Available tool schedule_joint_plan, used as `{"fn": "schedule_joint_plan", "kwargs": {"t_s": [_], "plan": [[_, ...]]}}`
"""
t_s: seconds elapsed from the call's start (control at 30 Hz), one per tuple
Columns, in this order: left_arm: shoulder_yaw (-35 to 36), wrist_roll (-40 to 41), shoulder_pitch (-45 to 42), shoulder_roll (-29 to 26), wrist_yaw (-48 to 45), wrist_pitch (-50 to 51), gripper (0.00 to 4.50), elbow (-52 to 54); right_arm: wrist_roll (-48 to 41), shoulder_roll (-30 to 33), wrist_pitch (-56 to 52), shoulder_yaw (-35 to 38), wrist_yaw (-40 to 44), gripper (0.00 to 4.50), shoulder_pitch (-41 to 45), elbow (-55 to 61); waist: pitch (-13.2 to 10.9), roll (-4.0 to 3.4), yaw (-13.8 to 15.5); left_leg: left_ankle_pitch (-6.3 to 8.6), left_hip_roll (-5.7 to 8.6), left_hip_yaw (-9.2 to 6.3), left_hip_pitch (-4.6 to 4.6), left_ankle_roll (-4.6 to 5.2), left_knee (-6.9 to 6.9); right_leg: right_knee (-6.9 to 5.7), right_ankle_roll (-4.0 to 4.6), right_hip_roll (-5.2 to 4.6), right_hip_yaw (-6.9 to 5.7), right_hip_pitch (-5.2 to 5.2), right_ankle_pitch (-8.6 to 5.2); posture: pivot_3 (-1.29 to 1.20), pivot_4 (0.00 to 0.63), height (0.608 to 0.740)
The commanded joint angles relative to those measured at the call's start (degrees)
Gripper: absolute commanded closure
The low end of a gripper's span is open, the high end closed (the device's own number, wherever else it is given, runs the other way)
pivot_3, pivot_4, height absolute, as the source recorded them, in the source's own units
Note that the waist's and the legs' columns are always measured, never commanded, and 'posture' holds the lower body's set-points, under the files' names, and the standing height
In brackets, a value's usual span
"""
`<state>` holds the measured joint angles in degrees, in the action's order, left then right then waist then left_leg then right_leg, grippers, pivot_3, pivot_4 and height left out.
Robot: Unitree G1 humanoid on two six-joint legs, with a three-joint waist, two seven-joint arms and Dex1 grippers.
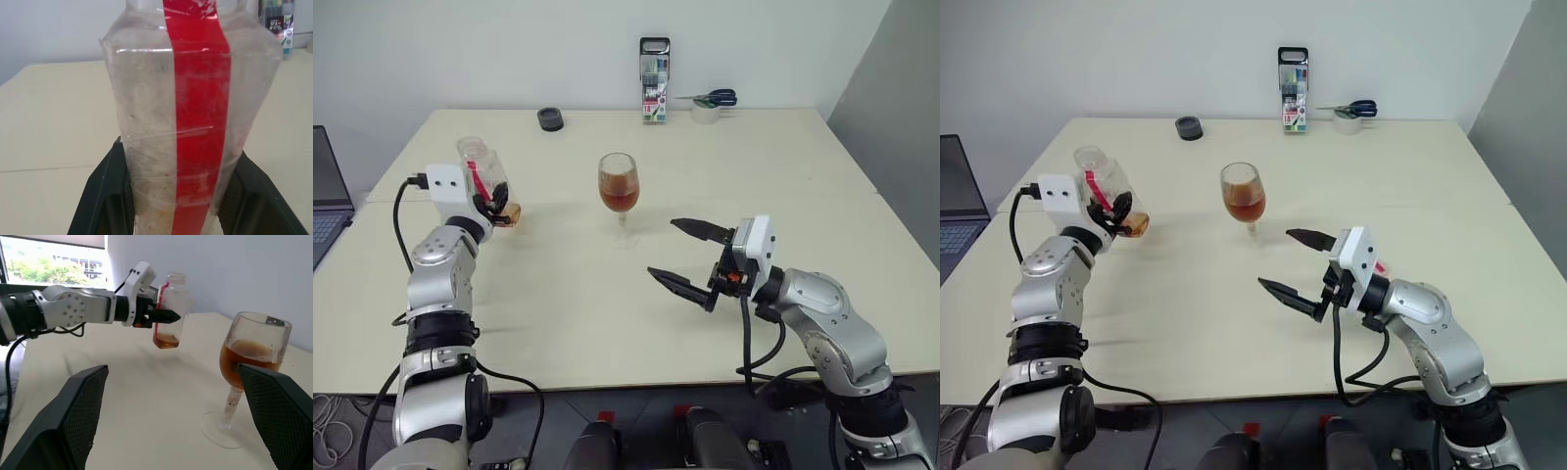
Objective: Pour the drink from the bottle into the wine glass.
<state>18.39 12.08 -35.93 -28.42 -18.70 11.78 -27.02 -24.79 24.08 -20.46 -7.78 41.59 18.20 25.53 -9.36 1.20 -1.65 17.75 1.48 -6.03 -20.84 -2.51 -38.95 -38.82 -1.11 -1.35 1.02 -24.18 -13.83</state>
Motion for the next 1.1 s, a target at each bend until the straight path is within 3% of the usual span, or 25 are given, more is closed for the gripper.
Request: {"fn": "schedule_joint_plan", "kwargs": {"t_s": [0.03,0.23,0.67,0.7,0.93,1.1], "plan": [[0.9,1.7,0.8,0.6,-1.6,-3.5,2.81,0.9,-0.9,0.1,-0.5,2.5,-1.4,0.0,1.3,1.2,0.0,0.0,0.1,0.0,0.02,0.0,0.0,0.0,0.0,0.01,0.0,-0.02,0.0,0.0,0.0,0.0,0.15,0.74],[1.7,4.6,0.9,1.5,-4.2,-5.6,2.81,-2.0,-0.3,0.5,-0.7,2.0,-1.6,0.0,0.7,2.2,0.0,0.02,0.1,0.01,-0.02,-0.01,0.0,0.01,0.0,0.03,0.0,-0.09,-0.02,0.01,0.0,0.0,0.15,0.74],[0.0,2.7,-0.8,0.8,-5.1,-11.8,2.81,-11.3,-0.3,0.0,-1.8,1.5,-3.2,0.0,0.8,2.8,0.0,0.02,0.1,0.1,-0.03,-0.02,0.01,0.18,0.02,0.03,0.0,-0.07,-0.03,0.01,0.0,0.0,0.15,0.74],[0.1,2.8,-1.0,0.9,-5.0,-11.9,2.25,-11.7,-0.4,0.0,-1.8,1.5,-3.3,0.0,0.8,2.8,0.0,0.02,0.1,0.11,-0.03,-0.02,0.01,0.19,0.02,0.03,0.0,-0.07,-0.03,0.01,0.0,0.0,0.15,0.74],[-0.4,2.6,0.0,0.8,-5.6,-12.3,0.17,-11.0,-0.8,-0.1,-2.8,2.1,-4.2,0.0,0.6,2.8,0.0,0.02,0.0,0.12,-0.03,-0.02,0.0,0.21,0.02,0.04,0.0,-0.07,-0.03,0.01,0.0,0.0,0.15,0.74],[-0.2,2.6,4.3,0.4,-5.0,-10.2,0.05,-5.4,-1.1,0.7,-3.8,2.7,-5.2,0.0,-1.6,4.2,0.0,0.02,0.0,0.12,-0.05,-0.02,0.01,0.2,0.04,0.05,0.0,-0.1,-0.01,0.0,0.0,0.0,0.15,0.74]]}}
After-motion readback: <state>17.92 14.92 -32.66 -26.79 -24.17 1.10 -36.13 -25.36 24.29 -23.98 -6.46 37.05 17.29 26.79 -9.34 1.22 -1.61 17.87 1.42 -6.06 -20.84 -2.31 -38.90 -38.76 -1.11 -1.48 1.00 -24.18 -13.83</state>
